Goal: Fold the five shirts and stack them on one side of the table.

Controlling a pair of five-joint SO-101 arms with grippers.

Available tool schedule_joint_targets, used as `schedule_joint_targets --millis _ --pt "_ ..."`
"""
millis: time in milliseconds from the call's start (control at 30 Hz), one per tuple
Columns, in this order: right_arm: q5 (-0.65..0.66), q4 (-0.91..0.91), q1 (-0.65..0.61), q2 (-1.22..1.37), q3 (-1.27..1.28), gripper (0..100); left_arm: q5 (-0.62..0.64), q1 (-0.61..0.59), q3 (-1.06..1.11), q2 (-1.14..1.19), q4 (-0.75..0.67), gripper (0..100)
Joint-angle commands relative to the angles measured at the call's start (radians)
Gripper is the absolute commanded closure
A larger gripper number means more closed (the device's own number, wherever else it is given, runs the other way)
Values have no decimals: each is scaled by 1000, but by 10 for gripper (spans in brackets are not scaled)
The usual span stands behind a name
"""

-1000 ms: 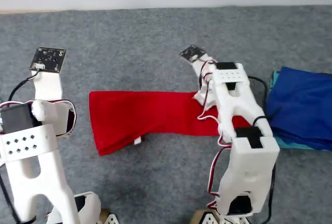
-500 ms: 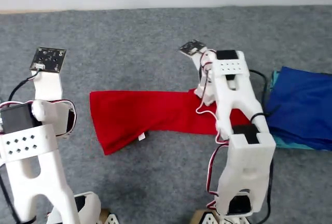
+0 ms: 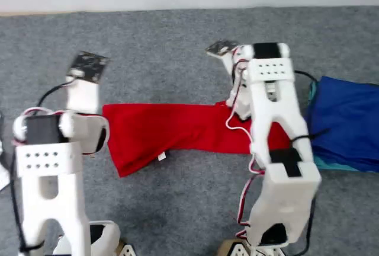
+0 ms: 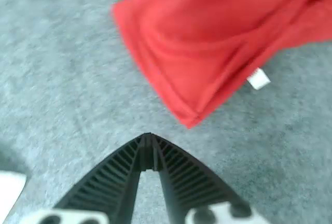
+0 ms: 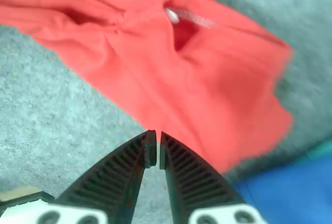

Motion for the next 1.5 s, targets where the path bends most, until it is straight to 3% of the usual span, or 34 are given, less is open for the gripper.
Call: schedule_joint_targets --millis 0,167,300,700,1000,1467 --pt "-15 45 48 -171 -15 965 -9 75 -44 78 21 995" --pt "-20 44 108 -369 124 965 -78 135 -44 230 -15 992" --pt "-26 44 163 -530 285 965 -87 180 -45 321 -51 922" --pt "-23 42 372 -961 692 965 -157 325 -44 344 -226 801" --pt "-20 45 527 -1119 773 965 -166 325 -44 463 -319 786" --pt "-20 47 535 -1171 775 966 -190 341 -114 651 -376 786"
